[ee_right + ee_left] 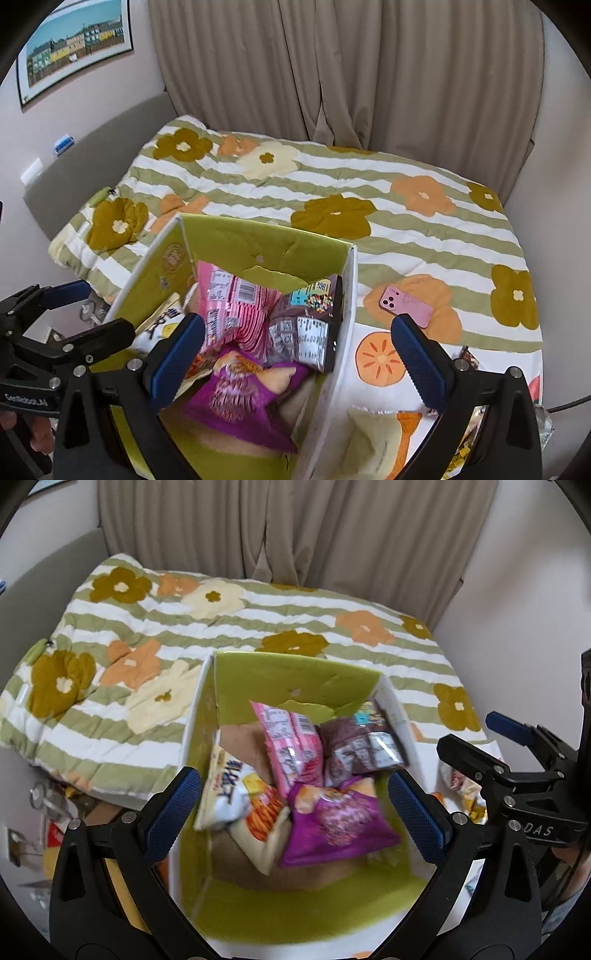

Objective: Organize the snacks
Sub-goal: 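Move both tools back toward the remaining snacks on the table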

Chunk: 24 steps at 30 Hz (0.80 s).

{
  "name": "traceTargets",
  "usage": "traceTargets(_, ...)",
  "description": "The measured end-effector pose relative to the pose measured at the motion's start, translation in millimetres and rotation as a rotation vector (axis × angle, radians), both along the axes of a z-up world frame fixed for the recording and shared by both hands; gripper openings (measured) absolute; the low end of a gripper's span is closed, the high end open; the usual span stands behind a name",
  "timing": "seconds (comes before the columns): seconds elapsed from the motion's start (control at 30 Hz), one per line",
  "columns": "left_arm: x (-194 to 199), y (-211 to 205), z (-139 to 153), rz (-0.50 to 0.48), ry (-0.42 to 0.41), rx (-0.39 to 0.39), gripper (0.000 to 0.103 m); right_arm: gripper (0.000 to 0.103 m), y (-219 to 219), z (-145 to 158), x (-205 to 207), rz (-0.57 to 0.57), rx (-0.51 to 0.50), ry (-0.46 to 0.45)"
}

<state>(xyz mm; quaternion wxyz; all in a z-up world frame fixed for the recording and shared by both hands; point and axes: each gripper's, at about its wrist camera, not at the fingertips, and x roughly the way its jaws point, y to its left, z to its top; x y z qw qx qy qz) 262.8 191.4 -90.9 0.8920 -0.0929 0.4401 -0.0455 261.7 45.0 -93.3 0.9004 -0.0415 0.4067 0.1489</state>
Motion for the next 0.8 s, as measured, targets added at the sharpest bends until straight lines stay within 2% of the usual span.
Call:
traceTargets(0.2, -33.2, -43.7, 14.9, 0.003, -0.042, -0.003, 0.101, 0.100, -38.6, 14.8, -37.1, -0.006, 0.027, -0.025)
traceTargets(0.47, -73.8, -119.7, 18.8, -0.037, -0.066, -0.013, 0.101, 0.100, -115.7, 25.0, -83.3, -0.049, 0.041, -0.060)
traceTargets(0.67, -102.0, -180.0, 9.2, -0.085, -0.052, -0.025, 0.101, 0.100, -176.5, 27.4, -121.3, -0.093, 0.045, -0.067)
traceTargets(0.8, -125.9, -215.7, -8.2, -0.102, -0.029, -0.031, 0.101, 0.100, -216.3, 22.0, -149.1, -0.122, 0.049, -0.066)
